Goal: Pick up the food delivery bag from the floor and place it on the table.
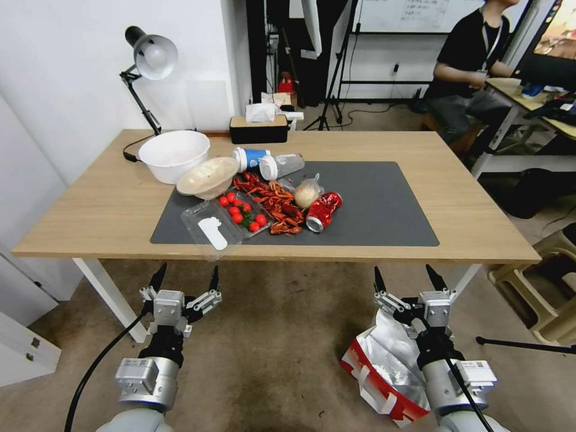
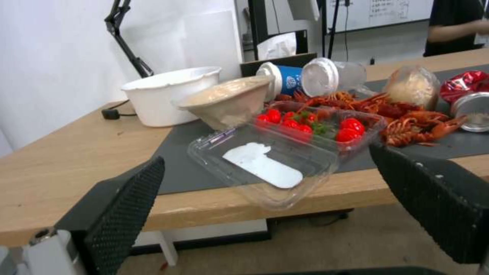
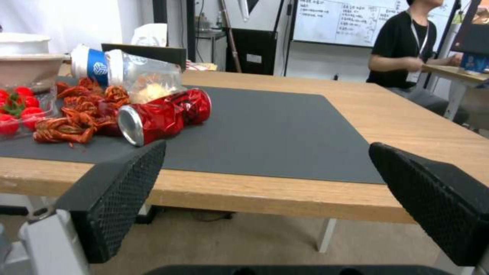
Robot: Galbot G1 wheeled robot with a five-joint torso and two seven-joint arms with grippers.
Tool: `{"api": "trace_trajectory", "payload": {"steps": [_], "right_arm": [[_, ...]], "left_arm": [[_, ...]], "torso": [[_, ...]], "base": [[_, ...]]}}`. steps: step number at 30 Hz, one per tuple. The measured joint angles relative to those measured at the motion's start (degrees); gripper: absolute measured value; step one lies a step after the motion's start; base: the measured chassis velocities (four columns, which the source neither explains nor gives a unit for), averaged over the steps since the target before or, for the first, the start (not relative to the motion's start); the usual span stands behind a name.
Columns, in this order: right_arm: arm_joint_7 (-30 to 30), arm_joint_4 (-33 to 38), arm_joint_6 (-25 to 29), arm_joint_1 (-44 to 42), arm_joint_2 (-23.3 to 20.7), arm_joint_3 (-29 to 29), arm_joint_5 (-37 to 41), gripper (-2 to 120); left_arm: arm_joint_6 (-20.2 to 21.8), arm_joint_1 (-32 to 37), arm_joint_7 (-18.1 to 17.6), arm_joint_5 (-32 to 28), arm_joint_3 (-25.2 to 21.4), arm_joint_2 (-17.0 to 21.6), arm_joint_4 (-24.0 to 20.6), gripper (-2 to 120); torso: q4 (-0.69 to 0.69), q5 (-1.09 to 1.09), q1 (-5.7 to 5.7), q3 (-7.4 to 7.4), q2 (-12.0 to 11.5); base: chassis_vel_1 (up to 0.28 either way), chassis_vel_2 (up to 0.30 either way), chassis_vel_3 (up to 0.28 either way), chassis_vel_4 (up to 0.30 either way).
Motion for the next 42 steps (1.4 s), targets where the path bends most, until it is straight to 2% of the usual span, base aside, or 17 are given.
{"api": "trace_trajectory", "payload": {"steps": [4,6,7,9,10,14,16,17,20,25,26,31,33,41,42], "right_arm": [[-0.1,0.0,-0.2,0.0,0.0,0.0,0.0,100],[-0.6,0.3,-1.1,-0.2,0.0,0.2,0.2,100],[-0.6,0.3,-1.1,-0.2,0.0,0.2,0.2,100],[-1.9,1.0,-3.1,-0.4,0.1,0.7,0.5,100],[-2.3,1.2,-3.6,-0.5,0.1,0.8,0.6,100],[-2.9,1.6,-4.6,-0.6,0.1,1.0,0.8,100],[-4.2,2.3,-6.3,-0.8,0.1,1.5,1.4,100],[-5.7,3.2,-8.3,-1.0,0.2,2.0,1.9,100],[-5.4,3.2,-8.0,-0.9,0.2,1.9,1.9,100],[-6.1,3.4,-8.9,-1.0,0.2,2.1,2.2,100],[-8.1,4.7,-11.7,-1.2,0.3,2.9,3.0,100],[-10.3,6.0,-14.6,-1.5,0.4,3.6,4.0,100],[-9.1,5.4,-13.1,-1.4,0.4,3.2,3.6,100],[-10.2,6.0,-14.5,-1.5,0.4,3.6,4.2,100],[-10.2,6.0,-14.5,-1.5,0.4,3.6,4.2,100]], "left_arm": [[0.4,0.0,-0.3,-0.4,0.2,0.0,-0.1,100],[3.7,0.0,-2.5,-3.0,2.0,0.3,-1.4,100],[3.7,0.0,-2.5,-3.0,2.0,0.3,-1.4,100],[7.7,-0.1,-5.2,-6.2,4.3,0.6,-3.0,100],[11.2,-0.2,-7.6,-9.1,6.2,0.9,-4.4,100],[13.0,-0.2,-8.8,-10.6,7.4,1.1,-5.2,100],[14.5,-0.2,-10.2,-12.2,8.5,1.2,-5.8,100],[16.7,-0.2,-12.0,-14.4,10.0,1.4,-6.9,100],[18.5,-0.3,-13.4,-16.3,11.5,1.6,-7.7,100],[19.5,-0.2,-14.9,-17.5,12.3,1.6,-8.3,100],[19.5,-0.2,-15.5,-17.7,12.4,1.6,-8.4,100],[19.5,0.0,-15.8,-17.8,12.5,1.6,-8.6,100],[19.4,0.1,-16.1,-17.8,12.5,1.6,-8.6,100],[19.0,0.2,-16.2,-17.6,12.3,1.5,-8.7,100],[17.5,0.3,-16.2,-17.5,12.3,1.5,-8.6,100]], "torso": [[0.00,0.00,0.00,0.00,0.0],[0.00,0.00,0.00,0.00,0.0],[0.00,0.00,0.00,0.00,0.0],[0.00,0.01,0.00,0.00,0.0],[0.00,0.00,0.00,0.00,0.0],[0.00,0.00,0.00,0.00,0.0],[0.01,0.01,0.00,0.00,0.0],[0.00,-0.01,0.00,0.00,0.0],[-0.01,-0.02,0.00,-0.01,0.0],[0.00,0.04,0.00,0.00,0.0],[0.00,-0.01,0.00,0.00,0.0],[0.00,0.00,0.00,0.00,0.0],[0.00,0.03,0.00,0.00,0.0],[0.00,0.00,0.00,0.00,0.0],[0.00,0.00,0.00,0.00,0.0]], "base": [[0.000,0.000,0.000,0.000],[0.000,0.000,0.000,0.000],[0.000,0.000,0.000,0.000],[0.000,0.000,0.000,0.000],[0.000,0.000,0.000,0.000],[0.000,0.000,0.000,0.000],[0.000,0.000,0.000,0.000],[0.000,0.000,0.000,0.000],[0.000,0.000,0.000,0.000],[0.000,0.000,0.000,0.000],[0.000,0.000,0.000,0.000],[0.000,0.000,0.000,0.000],[0.000,0.000,0.000,0.000],[0.000,0.000,0.000,0.000],[0.000,0.000,0.000,0.000]]}}
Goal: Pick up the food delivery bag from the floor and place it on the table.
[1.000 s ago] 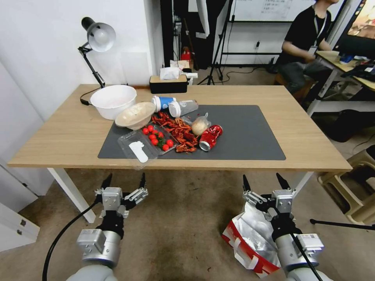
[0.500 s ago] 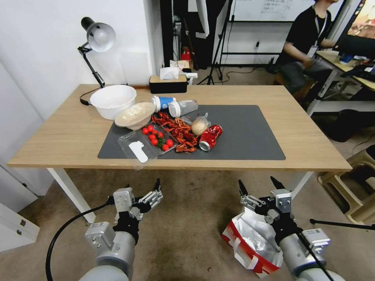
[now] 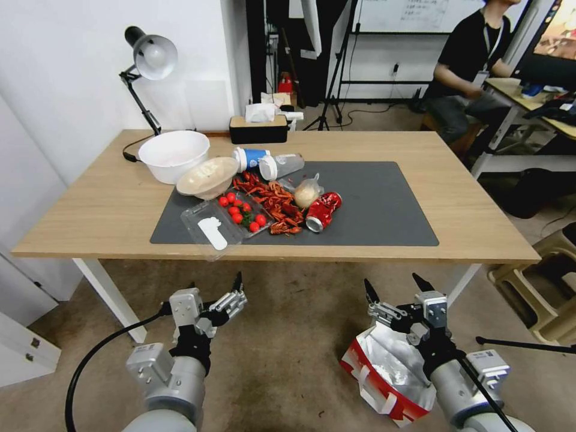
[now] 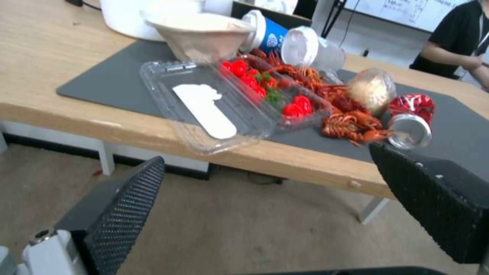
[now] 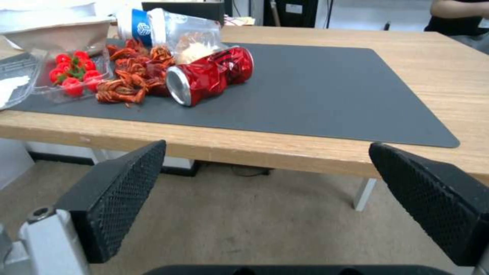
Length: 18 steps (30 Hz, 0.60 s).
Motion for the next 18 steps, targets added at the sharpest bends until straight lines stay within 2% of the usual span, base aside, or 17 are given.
{"api": "trace_trajectory", "payload": {"steps": [1,6,12,18], "right_arm": [[0.0,0.0,0.0,0.0,0.0,0.0,0.0,100],[0.0,-0.1,0.3,0.0,0.0,0.0,0.0,100],[0.1,-0.4,0.5,-0.1,-0.1,-0.1,-0.1,100],[0.1,-0.6,0.5,0.1,-0.2,-0.2,-0.1,100]], "left_arm": [[-2.1,0.2,0.4,0.7,0.0,0.0,0.5,100],[-3.5,0.4,0.3,1.0,0.0,-0.1,0.9,100],[-2.1,0.5,-0.4,1.0,0.0,-0.2,0.5,100],[-2.1,0.4,-0.7,1.0,-0.1,-0.4,0.5,100]], "torso": [[0.00,0.00,0.00,0.00,0.0],[0.00,0.00,-0.01,0.00,0.0],[0.00,0.00,-0.28,-0.37,-0.6],[0.00,0.00,-1.16,-1.47,-2.6]], "base": [[0.000,0.000,0.000,0.000],[0.000,0.000,0.000,0.000],[0.000,0.000,0.000,0.000],[0.000,0.000,0.000,0.000]]}}
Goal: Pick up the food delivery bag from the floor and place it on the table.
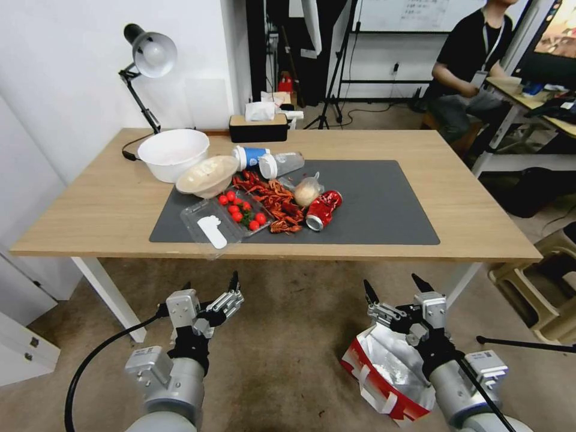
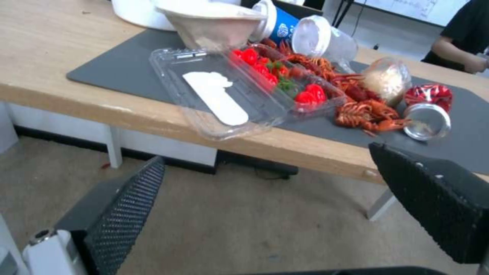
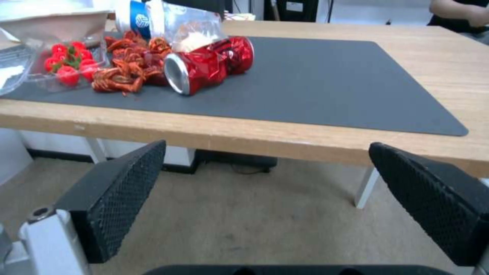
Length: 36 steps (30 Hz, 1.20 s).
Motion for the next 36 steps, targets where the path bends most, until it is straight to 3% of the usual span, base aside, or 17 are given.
{"api": "trace_trajectory", "payload": {"steps": [28,36], "right_arm": [[0.1,-0.5,0.2,0.0,-0.2,0.0,0.0,100],[0.0,-0.6,0.2,0.0,-0.2,0.0,0.0,100]], "left_arm": [[-0.2,0.2,0.1,1.8,-0.1,-0.5,0.0,100],[-0.3,0.2,0.2,1.9,-0.1,-0.5,0.0,100]], "torso": [[0.00,0.00,-3.57,-4.50,-8.1],[0.00,0.00,-4.01,-5.20,-9.2]], "base": [[0.000,0.000,0.000,0.000],[0.000,0.000,0.000,0.000]]}}
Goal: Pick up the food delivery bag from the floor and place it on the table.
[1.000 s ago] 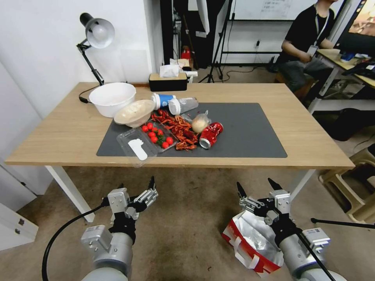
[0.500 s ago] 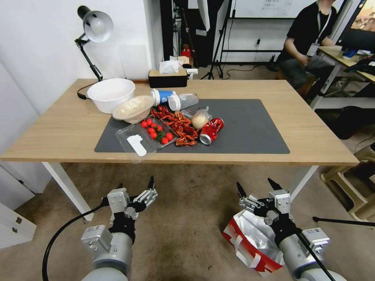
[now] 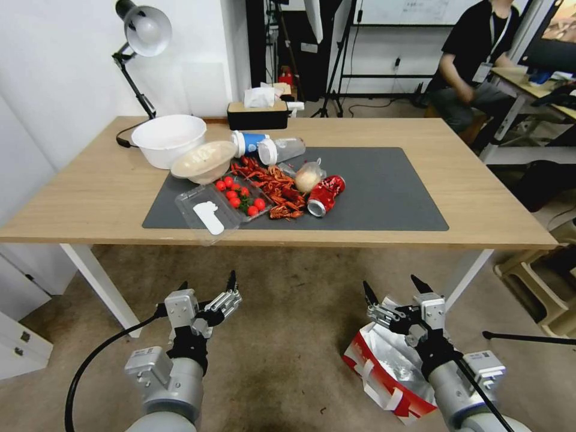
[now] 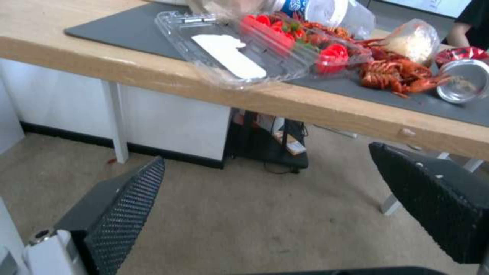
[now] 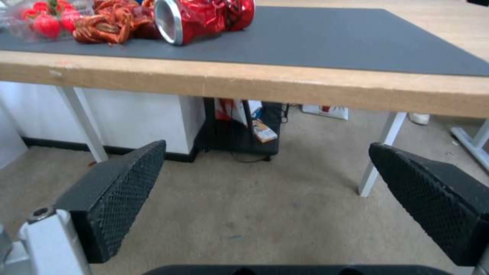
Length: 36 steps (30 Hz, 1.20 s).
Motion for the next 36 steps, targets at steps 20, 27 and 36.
{"api": "trace_trajectory", "payload": {"steps": [20,27,36], "right_arm": [[0.0,-0.3,0.0,-0.1,0.0,-0.1,0.1,100],[0.0,-0.4,0.0,-0.1,0.1,-0.2,0.1,100],[0.2,-0.8,0.0,-0.1,0.2,-0.5,0.1,100]], "left_arm": [[0.0,0.1,0.0,0.2,0.0,0.1,-0.1,100],[0.0,0.1,-0.1,0.3,-0.1,0.2,-0.1,100],[-0.2,0.0,0.5,2.6,-0.5,0.5,0.4,100]], "torso": [[0.00,0.00,-1.60,-2.16,-3.7],[0.00,0.00,-2.66,-3.67,-6.3],[0.00,0.00,-3.84,-5.34,-9.2]], "base": [[0.000,0.000,0.000,0.000],[0.000,0.000,0.000,0.000],[0.000,0.000,0.000,0.000]]}}
